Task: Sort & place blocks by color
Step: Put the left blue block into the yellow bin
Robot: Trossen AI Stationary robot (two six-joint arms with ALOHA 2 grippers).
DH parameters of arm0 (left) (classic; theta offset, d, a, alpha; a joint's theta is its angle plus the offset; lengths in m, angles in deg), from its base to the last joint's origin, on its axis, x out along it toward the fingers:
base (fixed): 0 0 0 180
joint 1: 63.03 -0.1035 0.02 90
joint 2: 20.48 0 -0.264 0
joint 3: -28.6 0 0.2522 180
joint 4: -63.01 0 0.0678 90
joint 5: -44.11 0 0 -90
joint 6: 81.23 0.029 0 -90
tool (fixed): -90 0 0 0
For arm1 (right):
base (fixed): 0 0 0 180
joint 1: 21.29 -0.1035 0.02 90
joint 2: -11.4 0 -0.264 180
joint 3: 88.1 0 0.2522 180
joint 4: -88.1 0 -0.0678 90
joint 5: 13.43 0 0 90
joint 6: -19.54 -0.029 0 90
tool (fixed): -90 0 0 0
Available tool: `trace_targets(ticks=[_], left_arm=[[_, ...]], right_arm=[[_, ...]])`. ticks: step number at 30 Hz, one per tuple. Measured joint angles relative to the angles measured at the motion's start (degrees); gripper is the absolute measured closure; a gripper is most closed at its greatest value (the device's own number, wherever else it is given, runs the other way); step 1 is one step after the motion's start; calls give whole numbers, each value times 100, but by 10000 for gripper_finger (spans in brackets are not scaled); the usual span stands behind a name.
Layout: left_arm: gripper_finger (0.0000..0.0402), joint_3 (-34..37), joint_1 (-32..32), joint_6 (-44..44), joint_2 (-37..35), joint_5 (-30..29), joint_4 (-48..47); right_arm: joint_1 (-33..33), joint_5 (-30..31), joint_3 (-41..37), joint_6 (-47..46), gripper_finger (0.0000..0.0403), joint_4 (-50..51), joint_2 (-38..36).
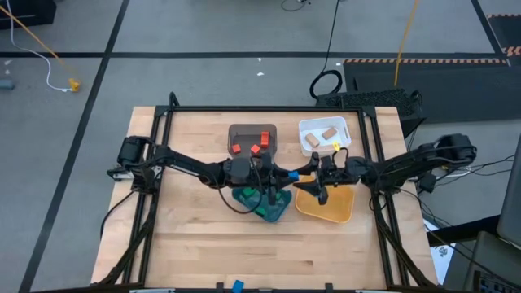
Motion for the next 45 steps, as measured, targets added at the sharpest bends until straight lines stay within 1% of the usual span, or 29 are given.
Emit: trace_targets(ticks=[4,14,18,21,25,28,32,34,39,42,45], left_arm=[[312,0,2,-99,1,0,-17],[312,-21,0,-188,68,5,54],[312,-302,0,-170,294,56,-7],[312,-701,-26,-130,574,333,-219],[312,-1057,-44,91,625,353,-779],[312,-1099,-24,176,626,288,-870],[312,-1110,-57,68,625,285,-1045],[308,-1110,-63,50,625,291,-1109],[269,-1110,-66,111,625,278,-1131],[267,-1110,-63,109,625,284,-1132],[280,-1112,-61,96,625,331,-1087]], right_arm=[[0,-16,83,16,179,6,165],[0,-26,83,-36,179,133,56],[0,-38,76,20,179,126,56],[-4,-106,68,70,185,177,60],[-26,-145,68,56,208,283,56],[-33,-162,68,56,227,313,58],[-22,-163,68,90,254,366,59],[-22,-167,68,86,275,439,60],[-23,-194,68,-61,350,449,60],[-25,-208,68,-131,354,477,20],[-24,-340,71,-311,356,572,-173]])
